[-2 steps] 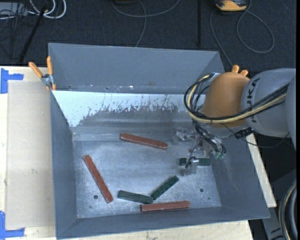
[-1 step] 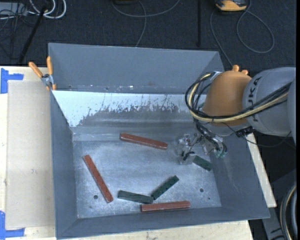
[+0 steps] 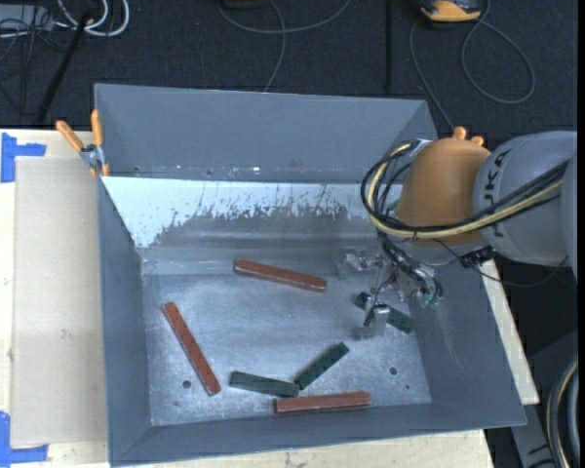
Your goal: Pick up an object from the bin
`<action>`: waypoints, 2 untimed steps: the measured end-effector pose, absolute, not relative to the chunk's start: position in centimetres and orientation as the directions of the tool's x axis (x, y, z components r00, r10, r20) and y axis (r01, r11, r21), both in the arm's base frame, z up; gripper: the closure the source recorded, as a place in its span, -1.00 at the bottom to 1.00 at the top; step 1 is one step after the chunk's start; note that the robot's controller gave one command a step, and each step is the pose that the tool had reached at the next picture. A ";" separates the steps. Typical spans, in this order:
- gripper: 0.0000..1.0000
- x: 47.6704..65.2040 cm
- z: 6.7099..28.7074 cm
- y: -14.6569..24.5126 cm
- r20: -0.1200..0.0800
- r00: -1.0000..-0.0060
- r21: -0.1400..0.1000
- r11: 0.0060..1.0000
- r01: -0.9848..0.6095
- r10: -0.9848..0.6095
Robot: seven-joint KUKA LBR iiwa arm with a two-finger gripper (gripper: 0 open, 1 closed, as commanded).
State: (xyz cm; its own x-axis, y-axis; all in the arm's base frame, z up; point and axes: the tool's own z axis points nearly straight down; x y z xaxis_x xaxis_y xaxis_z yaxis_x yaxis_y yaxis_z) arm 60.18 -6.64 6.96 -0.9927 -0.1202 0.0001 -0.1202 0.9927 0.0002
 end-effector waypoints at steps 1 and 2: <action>-1.00 57.9 6.9 -9.3 0.003 -0.999 0.001 0.999 -0.035 -0.035; 1.00 58.0 7.0 -9.2 0.000 -0.999 0.000 0.999 -0.039 -0.039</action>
Offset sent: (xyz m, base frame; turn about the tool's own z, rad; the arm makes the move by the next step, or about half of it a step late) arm -0.0225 -0.0265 0.0004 0.0863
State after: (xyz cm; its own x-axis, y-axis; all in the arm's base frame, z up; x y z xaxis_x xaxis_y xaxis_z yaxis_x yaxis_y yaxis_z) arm 57.97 -9.21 6.99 -0.9992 -0.0391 0.0004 -0.0391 0.9992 0.0003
